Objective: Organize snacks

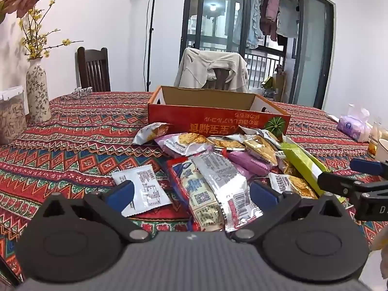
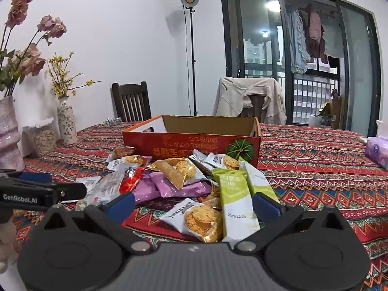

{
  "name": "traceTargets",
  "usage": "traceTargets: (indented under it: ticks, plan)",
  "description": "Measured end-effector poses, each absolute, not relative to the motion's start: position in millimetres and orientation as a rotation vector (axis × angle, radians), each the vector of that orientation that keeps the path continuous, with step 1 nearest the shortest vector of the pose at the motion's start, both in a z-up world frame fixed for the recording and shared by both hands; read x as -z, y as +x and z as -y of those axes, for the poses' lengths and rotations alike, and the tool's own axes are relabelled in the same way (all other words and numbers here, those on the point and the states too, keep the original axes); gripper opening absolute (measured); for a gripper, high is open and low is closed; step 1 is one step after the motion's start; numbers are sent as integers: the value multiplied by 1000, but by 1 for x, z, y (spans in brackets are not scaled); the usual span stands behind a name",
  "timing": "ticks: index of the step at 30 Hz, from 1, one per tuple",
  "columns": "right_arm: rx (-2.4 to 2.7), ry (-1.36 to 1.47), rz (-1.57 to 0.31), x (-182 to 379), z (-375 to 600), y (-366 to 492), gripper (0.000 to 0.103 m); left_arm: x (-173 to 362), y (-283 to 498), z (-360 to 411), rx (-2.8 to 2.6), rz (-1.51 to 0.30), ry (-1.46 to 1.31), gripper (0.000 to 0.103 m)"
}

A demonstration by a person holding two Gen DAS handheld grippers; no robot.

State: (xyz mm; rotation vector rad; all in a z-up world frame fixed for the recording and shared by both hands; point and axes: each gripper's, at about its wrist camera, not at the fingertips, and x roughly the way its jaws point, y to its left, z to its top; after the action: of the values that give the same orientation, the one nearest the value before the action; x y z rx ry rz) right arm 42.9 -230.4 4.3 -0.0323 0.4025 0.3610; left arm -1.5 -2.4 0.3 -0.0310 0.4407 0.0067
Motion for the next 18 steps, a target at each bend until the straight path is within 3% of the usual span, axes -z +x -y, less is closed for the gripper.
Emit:
traceTargets:
  ticks: [18]
  plan:
    - [-335, -7, -428, -3, 231, 43, 103, 5, -1, 0, -3, -460, -63, 103]
